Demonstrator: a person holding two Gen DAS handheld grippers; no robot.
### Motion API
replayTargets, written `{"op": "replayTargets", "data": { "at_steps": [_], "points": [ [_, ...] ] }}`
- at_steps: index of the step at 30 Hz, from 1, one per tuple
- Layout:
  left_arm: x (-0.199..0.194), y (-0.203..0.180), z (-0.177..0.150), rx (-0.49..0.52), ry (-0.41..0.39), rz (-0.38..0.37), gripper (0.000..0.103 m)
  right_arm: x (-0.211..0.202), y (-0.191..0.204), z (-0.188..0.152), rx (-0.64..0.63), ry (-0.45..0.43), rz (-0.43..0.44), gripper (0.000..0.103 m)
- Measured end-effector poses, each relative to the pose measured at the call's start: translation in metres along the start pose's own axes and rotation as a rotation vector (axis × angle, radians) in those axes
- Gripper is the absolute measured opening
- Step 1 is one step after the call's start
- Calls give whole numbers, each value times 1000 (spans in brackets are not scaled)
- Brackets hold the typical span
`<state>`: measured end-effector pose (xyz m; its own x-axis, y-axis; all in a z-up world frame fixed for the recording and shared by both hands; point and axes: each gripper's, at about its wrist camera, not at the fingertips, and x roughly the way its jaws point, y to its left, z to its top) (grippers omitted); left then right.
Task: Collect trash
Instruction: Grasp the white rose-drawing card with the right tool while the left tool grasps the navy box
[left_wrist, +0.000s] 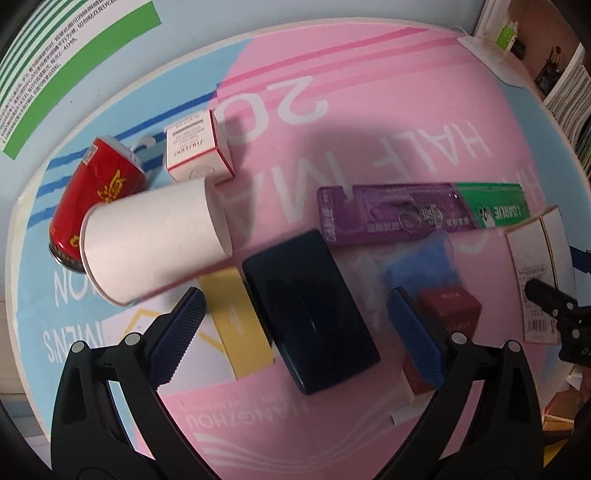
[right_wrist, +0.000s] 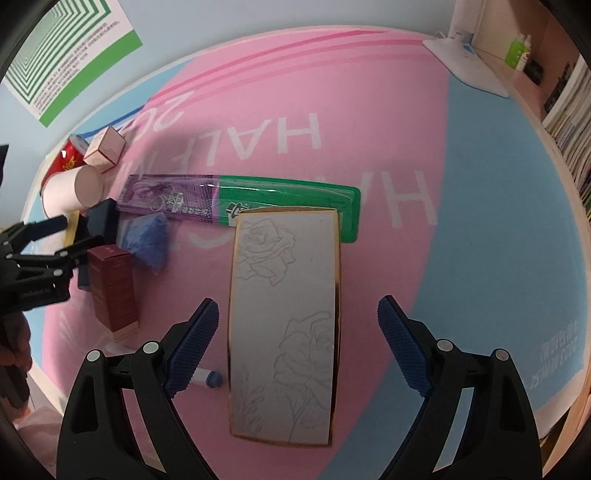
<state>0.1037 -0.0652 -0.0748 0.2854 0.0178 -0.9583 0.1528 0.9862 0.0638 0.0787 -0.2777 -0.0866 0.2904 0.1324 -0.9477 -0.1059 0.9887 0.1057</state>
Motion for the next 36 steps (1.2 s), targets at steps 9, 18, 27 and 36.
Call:
{"op": "replayTargets", "data": {
  "at_steps": [9, 18, 27, 36],
  "points": [
    [-5, -11, -10, -21, 31, -55, 77, 11, -8, 0, -5, 20, 2, 86],
    [-5, -15, -4, -11, 18, -43, 52, 15, -4, 1, -33, 27, 3, 76],
    [-2, -26, -3, 7, 25, -44, 46, 14, -5, 1, -40, 26, 4, 69],
    [30, -20, -7, -53, 92, -48, 82, 16, -4, 1, -47, 27, 13, 71]
  ]
}}
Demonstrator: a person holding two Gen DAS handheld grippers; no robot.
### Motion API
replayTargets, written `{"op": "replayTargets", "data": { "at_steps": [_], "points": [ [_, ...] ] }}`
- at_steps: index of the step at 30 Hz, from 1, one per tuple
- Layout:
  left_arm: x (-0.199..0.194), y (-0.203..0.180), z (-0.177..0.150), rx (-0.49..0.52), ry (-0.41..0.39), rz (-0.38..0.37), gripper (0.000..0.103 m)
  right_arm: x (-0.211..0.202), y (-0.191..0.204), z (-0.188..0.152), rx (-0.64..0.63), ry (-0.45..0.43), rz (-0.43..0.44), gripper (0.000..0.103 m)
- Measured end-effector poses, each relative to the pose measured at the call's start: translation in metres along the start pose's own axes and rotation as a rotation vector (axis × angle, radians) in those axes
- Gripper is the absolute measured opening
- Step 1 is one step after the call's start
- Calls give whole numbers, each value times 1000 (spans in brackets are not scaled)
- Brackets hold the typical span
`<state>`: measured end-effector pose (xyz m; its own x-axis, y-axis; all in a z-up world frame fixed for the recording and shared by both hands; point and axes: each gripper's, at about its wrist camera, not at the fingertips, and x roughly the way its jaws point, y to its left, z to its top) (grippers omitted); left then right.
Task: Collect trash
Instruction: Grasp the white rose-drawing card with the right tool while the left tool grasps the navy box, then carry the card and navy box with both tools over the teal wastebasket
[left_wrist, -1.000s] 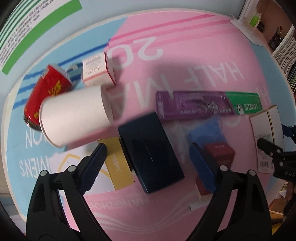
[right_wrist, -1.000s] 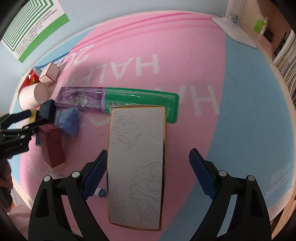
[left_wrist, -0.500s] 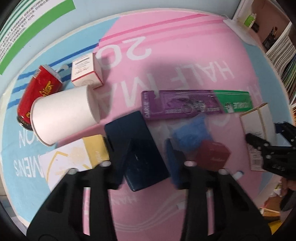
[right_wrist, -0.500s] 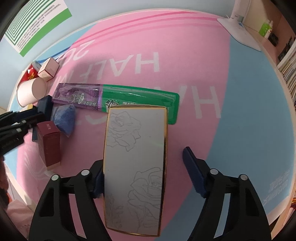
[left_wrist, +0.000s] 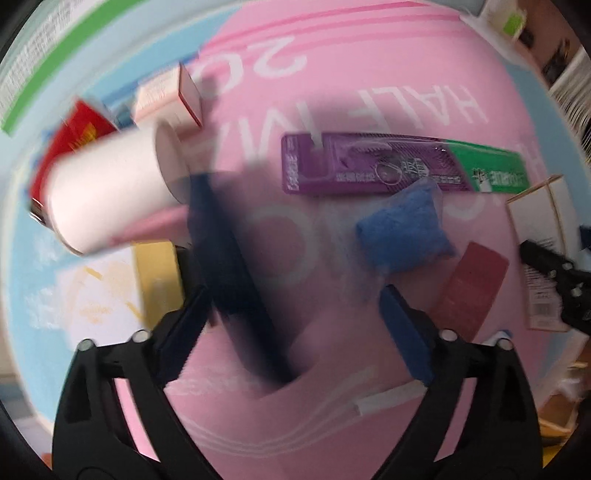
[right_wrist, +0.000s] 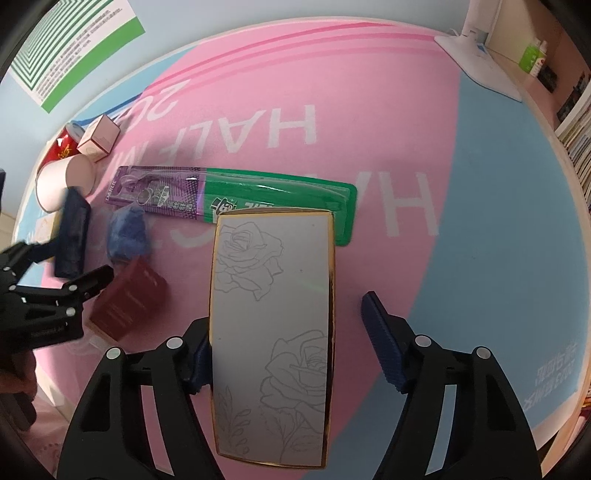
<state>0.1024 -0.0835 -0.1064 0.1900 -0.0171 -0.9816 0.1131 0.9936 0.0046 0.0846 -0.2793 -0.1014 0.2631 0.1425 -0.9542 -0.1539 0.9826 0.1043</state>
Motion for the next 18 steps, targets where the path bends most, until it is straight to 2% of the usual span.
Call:
{"op": "replayTargets", "data": {
  "at_steps": [5, 8, 10, 11, 12, 13, 16, 18],
  "points": [
    [5, 2, 6, -4, -4, -16, 83, 0, 0, 1, -14, 7, -5, 72],
    [5, 8, 8, -5, -7, -23, 77, 1, 0, 3, -8, 9, -3, 69],
    [2, 17, 11, -16, -24, -21, 59, 1, 0, 4, -12, 7, 1, 62],
    [1, 20, 12, -23, -27, -21, 53, 0, 2, 4, -16, 6, 2, 53],
    [0, 25, 15, -33, -33, -23, 35, 0, 3, 5, -21, 2, -1, 51],
    [-1, 32, 18, -47, -37, -39, 24, -1, 4, 5, -25, 0, -7, 50],
    [0, 47, 20, -63, -32, -88, 20, -3, 5, 4, -23, -3, 3, 49],
    [-5, 48, 15, -46, -39, -88, 20, -8, 5, 3, -24, -13, -3, 49]
  ]
}}
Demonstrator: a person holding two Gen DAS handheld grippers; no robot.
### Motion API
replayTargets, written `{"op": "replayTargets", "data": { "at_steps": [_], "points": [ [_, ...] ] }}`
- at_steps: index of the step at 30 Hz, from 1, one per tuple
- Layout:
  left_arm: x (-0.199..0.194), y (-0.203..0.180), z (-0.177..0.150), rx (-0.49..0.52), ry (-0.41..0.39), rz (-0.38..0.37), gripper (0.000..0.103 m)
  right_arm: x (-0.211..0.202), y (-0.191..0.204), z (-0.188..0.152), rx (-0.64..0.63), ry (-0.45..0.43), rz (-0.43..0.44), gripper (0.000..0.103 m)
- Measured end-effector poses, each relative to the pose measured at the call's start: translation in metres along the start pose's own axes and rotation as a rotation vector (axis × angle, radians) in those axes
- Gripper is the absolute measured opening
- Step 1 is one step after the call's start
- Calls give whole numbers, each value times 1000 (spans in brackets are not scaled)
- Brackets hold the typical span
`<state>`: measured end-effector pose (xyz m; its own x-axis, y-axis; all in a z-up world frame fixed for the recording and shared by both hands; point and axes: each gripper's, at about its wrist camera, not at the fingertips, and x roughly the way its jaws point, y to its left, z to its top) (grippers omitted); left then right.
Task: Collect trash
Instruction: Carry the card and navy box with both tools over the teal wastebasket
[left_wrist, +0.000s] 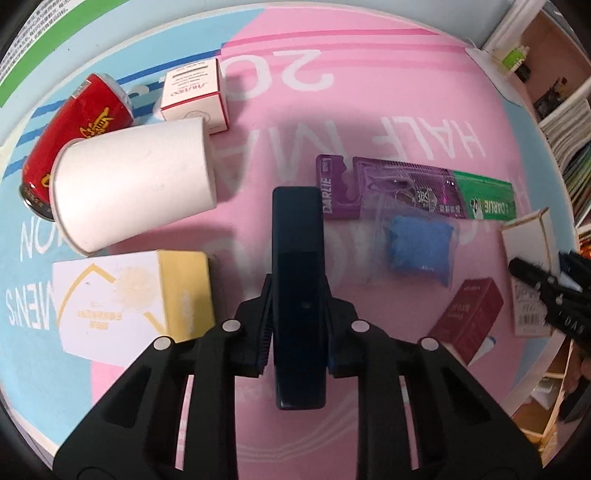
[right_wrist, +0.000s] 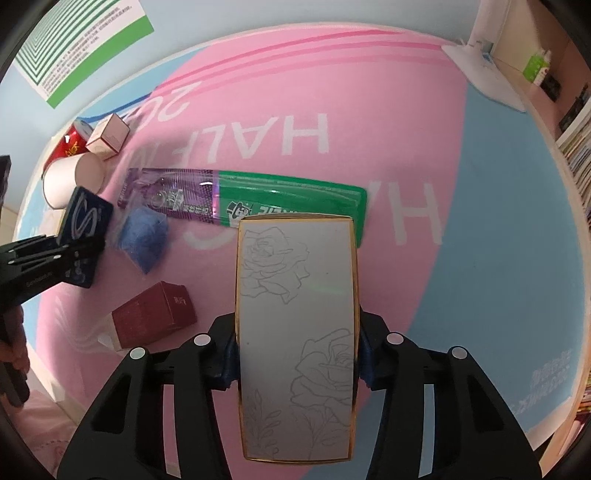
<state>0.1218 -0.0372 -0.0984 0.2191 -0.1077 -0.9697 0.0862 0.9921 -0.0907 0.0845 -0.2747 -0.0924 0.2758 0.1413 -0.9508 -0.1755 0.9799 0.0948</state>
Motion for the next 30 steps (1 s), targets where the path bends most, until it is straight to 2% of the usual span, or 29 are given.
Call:
{"op": "replayTargets", "data": {
  "at_steps": [3, 5, 16, 23, 30],
  "points": [
    [-11, 3, -7, 31, -23, -6, 20, -9, 1, -2, -12, -13, -2, 49],
    [-23, -14, -23, 45, -34, -7, 20, -17, 1, -5, -20, -24, -6, 49],
    [-80, -27, -41, 173, -137, -29, 20, -67, 8, -25, -29, -112, -55, 49],
    [-95, -64, -58, 294, -164, -66, 20, -101, 5, -61, 42, -171, -94, 49],
    [-102, -115, -85, 473, -155, -145, 20, -132, -2, -120, 165, -195, -166, 49]
  ]
}}
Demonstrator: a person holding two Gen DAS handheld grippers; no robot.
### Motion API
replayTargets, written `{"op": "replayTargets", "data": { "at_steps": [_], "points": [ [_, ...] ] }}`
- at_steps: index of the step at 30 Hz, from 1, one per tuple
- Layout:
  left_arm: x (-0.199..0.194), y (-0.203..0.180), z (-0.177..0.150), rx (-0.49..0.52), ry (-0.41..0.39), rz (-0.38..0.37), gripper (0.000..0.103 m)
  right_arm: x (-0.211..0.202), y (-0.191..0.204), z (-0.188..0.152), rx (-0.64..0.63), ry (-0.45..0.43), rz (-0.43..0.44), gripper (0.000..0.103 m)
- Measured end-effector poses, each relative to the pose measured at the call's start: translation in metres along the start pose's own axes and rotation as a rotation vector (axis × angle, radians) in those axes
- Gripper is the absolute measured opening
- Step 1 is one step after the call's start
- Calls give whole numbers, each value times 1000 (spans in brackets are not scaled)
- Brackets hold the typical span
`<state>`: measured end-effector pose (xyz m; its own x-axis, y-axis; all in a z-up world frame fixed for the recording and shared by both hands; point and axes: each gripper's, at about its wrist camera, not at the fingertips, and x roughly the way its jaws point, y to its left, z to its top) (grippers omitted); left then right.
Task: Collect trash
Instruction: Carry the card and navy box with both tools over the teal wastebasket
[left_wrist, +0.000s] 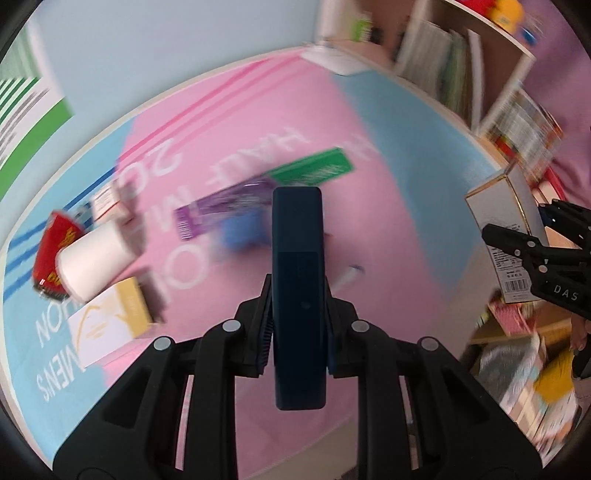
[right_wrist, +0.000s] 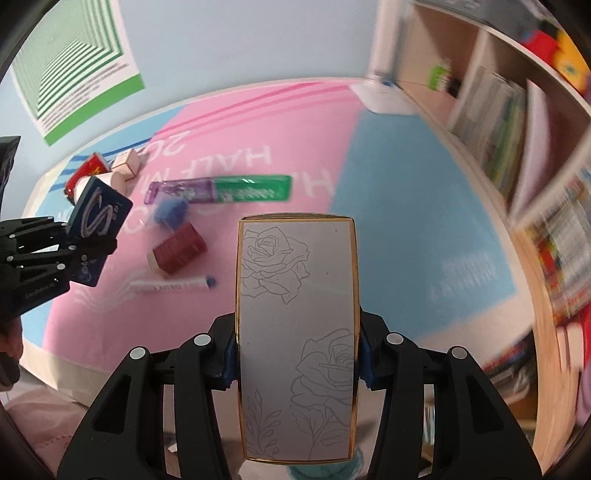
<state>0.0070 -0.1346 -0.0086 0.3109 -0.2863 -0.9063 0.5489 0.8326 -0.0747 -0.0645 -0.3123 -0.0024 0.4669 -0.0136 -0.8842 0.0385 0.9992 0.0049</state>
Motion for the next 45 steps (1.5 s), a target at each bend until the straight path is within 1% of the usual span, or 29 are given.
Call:
{"op": "replayTargets", "data": {
  "at_steps": [3, 7, 9, 13, 17, 21, 25, 27, 29, 33, 37, 42, 45],
  "points": [
    [1, -26, -4, 79, 2, -41, 20, -13, -9, -23, 55, 6, -38, 49],
    [4, -64, -12, 204, 21, -112, 20, -35, -21, -60, 152, 14, -112, 49],
    [4, -83, -17, 273, 23, -143, 20, -45, -25, -77, 205, 14, -144, 49],
    [6, -125, -33, 437, 42, -220, 20, -67, -32, -122, 344, 24, -231, 49],
    [9, -170, -57, 597, 73, -290, 20, -84, -36, -177, 498, 46, -297, 49],
    [8, -211, -80, 704, 96, -333, 20, -101, -43, -232, 627, 69, -332, 49],
    [7, -262, -110, 801, 118, -373, 20, -112, -55, -276, 717, 86, -355, 49],
    [10, -284, -122, 834, 132, -386, 20, -116, -65, -301, 758, 91, -359, 49],
    [18, -312, -137, 857, 165, -396, 20, -117, -76, -320, 790, 96, -356, 49],
    [31, -350, -162, 898, 207, -393, 20, -116, -96, -362, 858, 109, -335, 49],
    [48, -386, -189, 939, 243, -387, 20, -108, -116, -403, 907, 136, -307, 49],
    [79, -417, -223, 979, 317, -381, 20, -87, -134, -448, 981, 163, -264, 49],
    [93, -426, -239, 996, 344, -383, 20, -74, -138, -469, 1022, 176, -237, 49]
  ]
}}
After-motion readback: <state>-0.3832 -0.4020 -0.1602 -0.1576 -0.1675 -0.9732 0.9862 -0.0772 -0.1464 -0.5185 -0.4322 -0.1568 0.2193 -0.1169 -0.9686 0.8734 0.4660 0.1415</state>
